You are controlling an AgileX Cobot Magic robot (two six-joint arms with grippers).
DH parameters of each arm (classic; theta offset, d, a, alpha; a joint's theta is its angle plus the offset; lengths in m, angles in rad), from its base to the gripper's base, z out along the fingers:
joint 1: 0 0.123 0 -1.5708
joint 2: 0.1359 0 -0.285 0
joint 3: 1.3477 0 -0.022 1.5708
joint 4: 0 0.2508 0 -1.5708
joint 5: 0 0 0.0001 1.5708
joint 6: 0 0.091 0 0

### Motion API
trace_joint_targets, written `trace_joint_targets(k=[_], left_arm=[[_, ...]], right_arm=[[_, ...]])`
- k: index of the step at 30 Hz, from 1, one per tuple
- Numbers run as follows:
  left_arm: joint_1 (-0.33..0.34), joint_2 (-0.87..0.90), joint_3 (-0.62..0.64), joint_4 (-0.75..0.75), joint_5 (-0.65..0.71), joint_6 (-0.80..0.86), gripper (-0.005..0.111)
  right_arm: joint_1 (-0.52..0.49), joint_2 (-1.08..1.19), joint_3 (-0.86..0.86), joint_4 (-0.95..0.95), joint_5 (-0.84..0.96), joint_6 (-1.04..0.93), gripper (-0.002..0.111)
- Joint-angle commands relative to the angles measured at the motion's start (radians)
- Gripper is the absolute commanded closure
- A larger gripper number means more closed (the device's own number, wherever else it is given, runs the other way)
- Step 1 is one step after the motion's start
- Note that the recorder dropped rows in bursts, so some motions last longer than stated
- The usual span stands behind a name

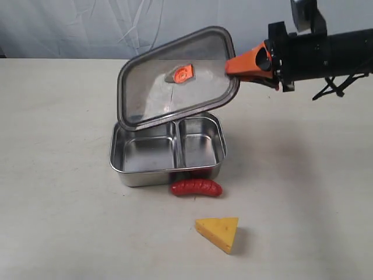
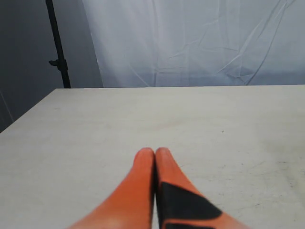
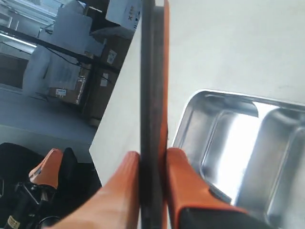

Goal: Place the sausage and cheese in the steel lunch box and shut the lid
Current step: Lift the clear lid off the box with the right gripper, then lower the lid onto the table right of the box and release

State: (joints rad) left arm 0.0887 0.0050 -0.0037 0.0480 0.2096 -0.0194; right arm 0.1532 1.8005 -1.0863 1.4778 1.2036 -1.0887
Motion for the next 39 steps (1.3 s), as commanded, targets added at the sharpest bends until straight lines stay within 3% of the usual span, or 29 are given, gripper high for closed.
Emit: trace_joint_targets(k=[1, 4, 7, 9, 13, 18, 25, 33, 35, 36, 39], left_arm=[[-0.002, -0.005, 0.004, -0.001, -0.006, 0.001, 0.107], [-0.002, -0.005, 0.004, -0.001, -0.006, 0.001, 0.107], [-0.002, -0.005, 0.004, -0.001, -0.006, 0.001, 0.107], [-0.002, -0.005, 0.004, -0.001, -0.006, 0.001, 0.107], [-0.002, -0.005, 0.004, -0.001, -0.015, 0.001, 0.107], [-0.002, -0.005, 0.004, -0.001, -0.015, 0.001, 0.107], [-0.002, -0.005, 0.004, -0.001, -0.015, 0.001, 0.107], [-0.002, -0.005, 0.004, -0.001, -0.015, 0.001, 0.107], [-0.002, -0.005, 0.004, -0.001, -0.015, 0.001, 0.107], [-0.002, -0.005, 0.004, -0.001, -0.015, 0.001, 0.107], [-0.002, -0.005, 0.004, -0.001, -0.015, 0.001, 0.107]], right_arm=[[-0.002, -0.147, -0.007, -0.048, -0.051, -0.014, 0.109], [-0.002, -0.257, -0.007, -0.219, -0.197, -0.005, 0.109], [-0.002, -0.446, -0.007, -0.722, -0.364, 0.054, 0.109], [-0.002, -0.527, -0.007, -0.932, -0.375, 0.074, 0.109], [0.008, -0.593, -0.007, -1.134, -0.378, 0.068, 0.109], [0.195, -0.531, 0.067, -1.385, -0.317, 0.068, 0.109], [0.395, -0.489, 0.236, -1.393, -0.319, 0.118, 0.109], [0.429, -0.462, 0.379, -1.335, -0.416, 0.125, 0.108], [0.429, -0.434, 0.383, -1.345, -0.432, 0.150, 0.093], [0.429, -0.413, 0.383, -1.347, -0.434, 0.166, 0.080], [0.429, -0.394, 0.383, -1.345, -0.434, 0.183, 0.064]])
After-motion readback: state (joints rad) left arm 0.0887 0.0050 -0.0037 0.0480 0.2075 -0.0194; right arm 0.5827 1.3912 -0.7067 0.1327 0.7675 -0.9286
